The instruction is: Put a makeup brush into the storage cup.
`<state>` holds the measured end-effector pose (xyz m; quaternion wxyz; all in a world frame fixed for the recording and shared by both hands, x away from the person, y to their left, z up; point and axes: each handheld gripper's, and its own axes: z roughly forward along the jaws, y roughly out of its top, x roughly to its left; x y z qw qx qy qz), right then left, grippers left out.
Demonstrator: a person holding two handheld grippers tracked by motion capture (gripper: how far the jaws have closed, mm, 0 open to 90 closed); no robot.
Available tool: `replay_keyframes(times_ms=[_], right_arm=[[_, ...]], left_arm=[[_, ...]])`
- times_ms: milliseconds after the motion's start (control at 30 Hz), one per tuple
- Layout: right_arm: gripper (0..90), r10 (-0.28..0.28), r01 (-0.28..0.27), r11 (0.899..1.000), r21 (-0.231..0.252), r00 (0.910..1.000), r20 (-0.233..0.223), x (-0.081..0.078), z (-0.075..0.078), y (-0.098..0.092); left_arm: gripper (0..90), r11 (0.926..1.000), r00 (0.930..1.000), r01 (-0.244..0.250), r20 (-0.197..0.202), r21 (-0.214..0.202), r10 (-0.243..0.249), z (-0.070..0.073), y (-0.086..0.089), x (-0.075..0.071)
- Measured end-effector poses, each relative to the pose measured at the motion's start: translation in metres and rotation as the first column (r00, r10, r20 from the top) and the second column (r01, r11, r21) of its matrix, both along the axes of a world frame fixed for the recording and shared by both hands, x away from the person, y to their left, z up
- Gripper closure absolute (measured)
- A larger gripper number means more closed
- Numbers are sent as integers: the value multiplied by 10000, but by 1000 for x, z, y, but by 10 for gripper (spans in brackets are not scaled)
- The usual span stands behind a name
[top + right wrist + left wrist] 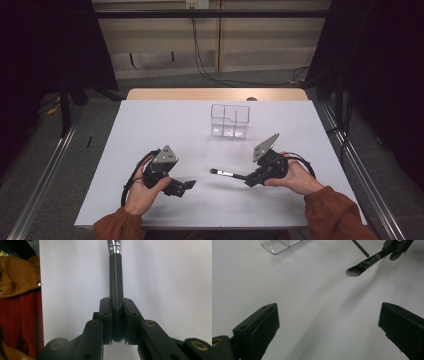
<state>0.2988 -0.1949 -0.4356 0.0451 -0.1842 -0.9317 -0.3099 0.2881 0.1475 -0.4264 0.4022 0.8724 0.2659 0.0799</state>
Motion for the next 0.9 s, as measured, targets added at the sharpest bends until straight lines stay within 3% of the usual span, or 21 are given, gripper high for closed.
replay_keyframes(times_ms=[133,300,467,600,767,900], right_arm=[[797,-380,377,9991,198,9991,164,-3,-2,1],[797,-799,754,9939,807,9953,546,-7,-3,-3],[797,-1189,1027,9788,1774,9894,833,-11,-8,-4],[797,-1276,1028,9714,2139,9862,1056,-11,-6,-4],[798,-1539,1240,9585,2566,9830,998,-11,-12,-6],[797,-1848,1443,9475,2852,9754,1204,-12,-14,-7]], left_arm=[[34,9998,9998,-195,-23,-97,195,-2,2,0],[34,9996,9996,-281,84,-50,281,-4,4,-1],[34,9997,9996,-251,143,-41,251,-4,5,-1],[34,9994,9995,-305,110,-169,307,-5,5,-2],[34,9992,9993,-337,125,-214,340,-5,7,-3],[33,9987,9989,-443,172,-251,447,-6,8,-4]])
